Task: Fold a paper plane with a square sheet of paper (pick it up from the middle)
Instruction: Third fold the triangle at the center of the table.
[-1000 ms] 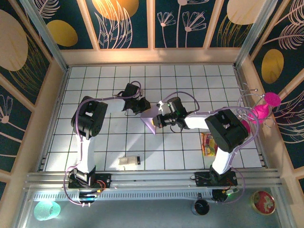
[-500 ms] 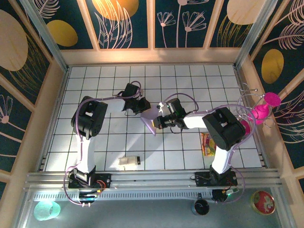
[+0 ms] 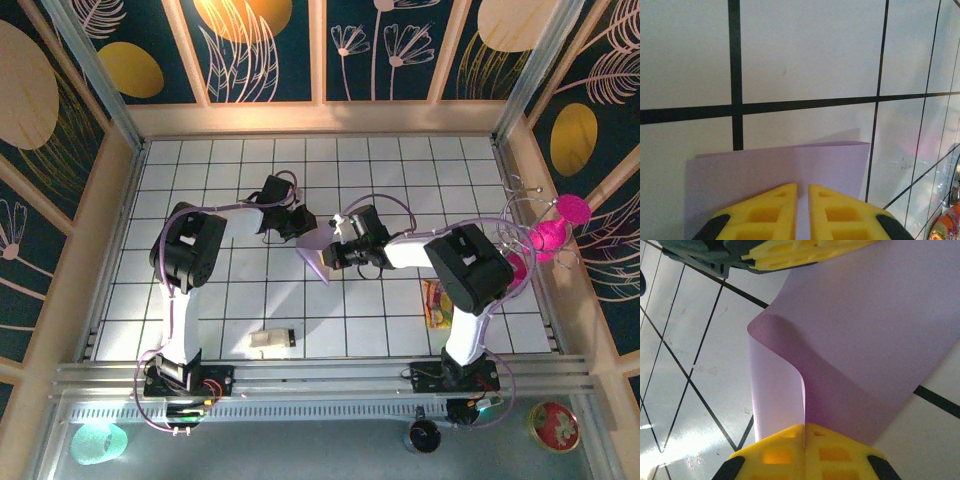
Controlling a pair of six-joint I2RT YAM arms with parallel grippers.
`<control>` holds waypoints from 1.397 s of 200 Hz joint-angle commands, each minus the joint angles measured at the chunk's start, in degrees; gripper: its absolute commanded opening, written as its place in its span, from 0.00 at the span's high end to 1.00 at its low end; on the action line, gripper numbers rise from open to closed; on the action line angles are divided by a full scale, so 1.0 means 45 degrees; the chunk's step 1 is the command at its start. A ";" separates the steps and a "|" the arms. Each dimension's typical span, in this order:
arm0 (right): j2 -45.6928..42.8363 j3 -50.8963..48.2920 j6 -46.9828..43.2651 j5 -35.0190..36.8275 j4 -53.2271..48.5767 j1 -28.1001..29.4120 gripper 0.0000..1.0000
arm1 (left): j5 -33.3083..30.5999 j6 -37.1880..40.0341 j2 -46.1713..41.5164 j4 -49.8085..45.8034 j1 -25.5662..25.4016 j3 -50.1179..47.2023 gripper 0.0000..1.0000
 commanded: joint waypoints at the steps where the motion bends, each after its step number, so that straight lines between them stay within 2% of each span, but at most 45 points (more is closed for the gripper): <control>1: 0.0236 0.0260 -0.0159 0.0117 -0.0275 -0.0060 1.00 | 0.0014 0.0234 0.0437 -0.0436 -0.0047 0.0093 0.86; 92: 0.0459 0.0280 -0.0204 0.0255 -0.0538 -0.0045 1.00 | -0.0001 0.0187 0.0332 -0.0418 -0.0047 0.0132 0.85; 150: 0.0557 0.0298 -0.0275 0.0383 -0.0778 -0.0020 1.00 | -0.0753 -0.0439 -0.1415 -0.0044 0.0036 -0.0030 0.83; 195: 0.0605 0.0356 -0.0338 0.0489 -0.0886 0.0043 1.00 | -0.1677 -0.1491 -0.3181 0.0559 0.0109 -0.1770 0.84; 248: 0.0659 0.0396 -0.0375 0.0493 -0.1008 0.0077 1.00 | -0.1805 -0.2789 -0.4748 0.1252 -0.0394 -0.3947 0.85; 279: 0.0668 0.0425 -0.0315 0.0543 -0.1071 0.0082 1.00 | -0.1463 -0.3438 -0.4800 0.1619 -0.0959 -0.4671 0.85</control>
